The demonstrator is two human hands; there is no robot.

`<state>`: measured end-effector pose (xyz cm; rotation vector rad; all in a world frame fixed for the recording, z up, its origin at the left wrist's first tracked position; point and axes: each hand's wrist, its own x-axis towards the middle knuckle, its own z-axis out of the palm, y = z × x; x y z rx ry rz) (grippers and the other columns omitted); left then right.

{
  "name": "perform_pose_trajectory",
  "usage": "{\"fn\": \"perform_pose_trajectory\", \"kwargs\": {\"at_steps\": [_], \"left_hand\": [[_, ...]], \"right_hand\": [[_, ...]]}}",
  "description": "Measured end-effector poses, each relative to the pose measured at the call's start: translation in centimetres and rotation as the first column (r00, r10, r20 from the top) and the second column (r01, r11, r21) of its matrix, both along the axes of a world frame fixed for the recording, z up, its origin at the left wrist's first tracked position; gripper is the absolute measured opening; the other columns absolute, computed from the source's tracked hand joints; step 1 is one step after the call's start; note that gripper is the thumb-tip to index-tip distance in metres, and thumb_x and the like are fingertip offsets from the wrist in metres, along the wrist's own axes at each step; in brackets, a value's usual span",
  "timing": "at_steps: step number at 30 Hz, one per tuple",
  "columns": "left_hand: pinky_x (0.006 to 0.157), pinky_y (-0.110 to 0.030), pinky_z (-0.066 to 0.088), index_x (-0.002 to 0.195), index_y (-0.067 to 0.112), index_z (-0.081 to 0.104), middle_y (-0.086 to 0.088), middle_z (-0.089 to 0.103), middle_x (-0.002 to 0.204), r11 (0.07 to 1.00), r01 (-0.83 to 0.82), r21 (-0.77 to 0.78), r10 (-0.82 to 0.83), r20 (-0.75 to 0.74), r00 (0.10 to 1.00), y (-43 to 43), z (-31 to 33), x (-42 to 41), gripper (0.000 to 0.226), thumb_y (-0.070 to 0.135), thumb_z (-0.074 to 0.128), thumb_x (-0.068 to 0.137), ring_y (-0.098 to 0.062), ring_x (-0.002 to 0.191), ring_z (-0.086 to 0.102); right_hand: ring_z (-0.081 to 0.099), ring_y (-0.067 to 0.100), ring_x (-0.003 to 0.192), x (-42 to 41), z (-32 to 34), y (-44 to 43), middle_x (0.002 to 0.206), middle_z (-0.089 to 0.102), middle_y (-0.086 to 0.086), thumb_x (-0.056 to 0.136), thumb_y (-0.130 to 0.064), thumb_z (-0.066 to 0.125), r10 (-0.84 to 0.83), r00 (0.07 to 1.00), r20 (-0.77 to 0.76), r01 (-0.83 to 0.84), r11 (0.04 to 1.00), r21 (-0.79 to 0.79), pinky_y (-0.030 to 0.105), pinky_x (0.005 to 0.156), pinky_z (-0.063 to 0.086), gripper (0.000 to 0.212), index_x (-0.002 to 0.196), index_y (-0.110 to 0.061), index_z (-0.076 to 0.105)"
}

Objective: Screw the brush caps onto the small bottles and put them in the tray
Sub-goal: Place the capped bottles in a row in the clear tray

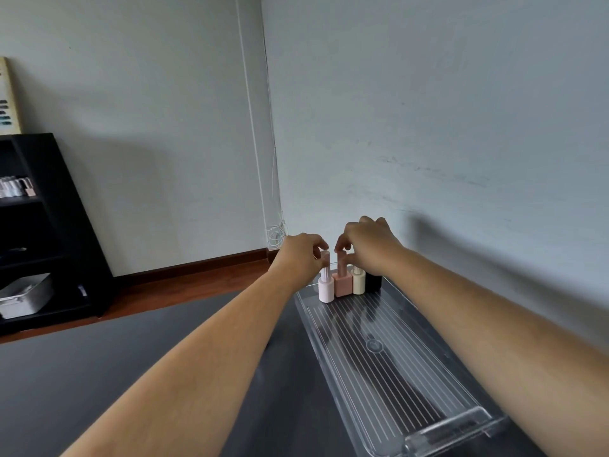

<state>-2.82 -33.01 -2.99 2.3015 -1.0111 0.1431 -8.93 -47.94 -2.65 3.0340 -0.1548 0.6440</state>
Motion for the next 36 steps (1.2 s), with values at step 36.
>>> {"fn": "perform_pose_trajectory", "kwargs": {"at_steps": [36], "left_hand": [[0.063, -0.009, 0.045, 0.094, 0.018, 0.07, 0.003, 0.065, 0.08, 0.983, 0.076, -0.168, -0.089, -0.072, 0.993, 10.7, 5.3, -4.3, 0.014, 0.012, 0.07, 0.081, 0.002, 0.065, 0.059]], "right_hand": [[0.026, 0.02, 0.142, -11.0, -5.6, 5.7, 0.156, 0.026, -0.011, 0.078, -0.059, 0.062, 0.059, 0.902, -0.428, 0.148, 0.889, 0.434, 0.045, 0.114, 0.024, 0.074, 0.142, -0.034, 0.036]]}}
